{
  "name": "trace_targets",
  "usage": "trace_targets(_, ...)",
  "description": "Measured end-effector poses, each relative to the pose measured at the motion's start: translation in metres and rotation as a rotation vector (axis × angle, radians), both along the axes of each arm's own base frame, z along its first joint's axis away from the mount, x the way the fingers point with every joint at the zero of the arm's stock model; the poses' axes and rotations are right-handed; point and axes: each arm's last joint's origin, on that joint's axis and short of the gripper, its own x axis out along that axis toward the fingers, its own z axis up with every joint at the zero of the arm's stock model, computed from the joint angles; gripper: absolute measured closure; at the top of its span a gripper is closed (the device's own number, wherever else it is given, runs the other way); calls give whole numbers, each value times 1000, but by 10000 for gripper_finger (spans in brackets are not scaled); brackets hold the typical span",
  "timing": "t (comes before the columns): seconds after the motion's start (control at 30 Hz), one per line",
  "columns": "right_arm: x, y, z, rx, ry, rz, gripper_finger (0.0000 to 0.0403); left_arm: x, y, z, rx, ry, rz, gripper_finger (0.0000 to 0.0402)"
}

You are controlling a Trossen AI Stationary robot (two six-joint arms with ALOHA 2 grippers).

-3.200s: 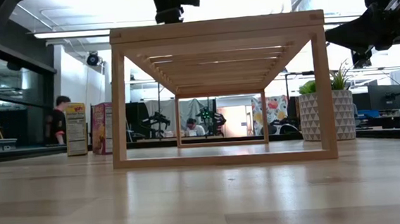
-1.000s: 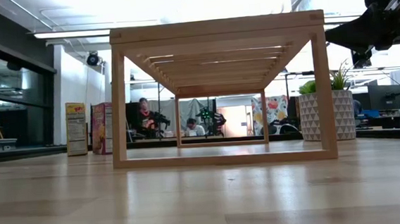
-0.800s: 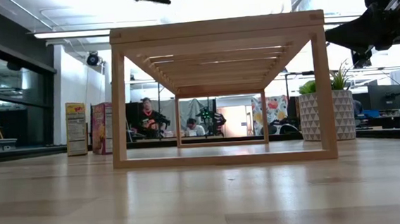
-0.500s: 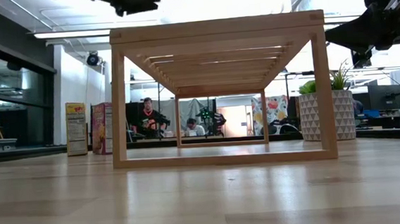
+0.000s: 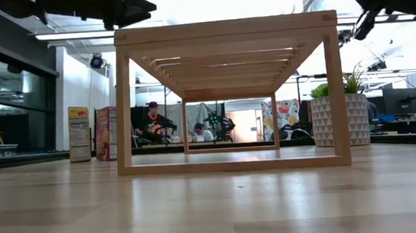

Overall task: Stack cereal on shelf
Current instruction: Put the top red cereal box on the shelf

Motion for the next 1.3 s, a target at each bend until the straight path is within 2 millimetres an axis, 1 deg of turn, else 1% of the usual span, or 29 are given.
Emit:
trace_targets(0.07,11,-2,8,-7,58,-58,403,3,2,-1,-9,-13,10,172)
trace_targets(0.17,33,-9,24,-1,145,-168,403,8,7,-1,-16,3,23,172)
trace_targets(0.23,51,-16,36,-8,225,-240,403,13,13,0,-29,14,40,172)
trace_targets(0.33,81,-34,57,-30,388,-330,403,21,23,2,-54,53,67,172)
trace_targets(0.47,115,-68,77,-12,606,-457,403,29,36,3,-73,102,110,172)
trace_targets(0.53,131,-88,85,0,657,-489,403,31,41,2,-78,115,128,172)
trace_targets(0.63,154,-120,96,37,696,-466,403,32,48,-2,-87,133,147,172)
trace_targets(0.8,188,-172,102,116,782,-437,403,36,55,-12,-109,179,164,172)
trace_targets(0.93,210,-199,104,153,825,-408,403,41,57,-19,-100,219,161,178)
trace_targets(1.03,220,-212,104,173,864,-414,403,45,56,-23,-104,236,150,203)
trace_targets(1.1,224,-219,106,180,870,-421,403,48,55,-26,-107,246,142,233)
trace_targets(1.17,226,-225,105,189,883,-423,403,50,54,-29,-110,255,134,271)
trace_targets(1.3,224,-233,105,197,876,-423,403,54,51,-33,-124,268,98,364)
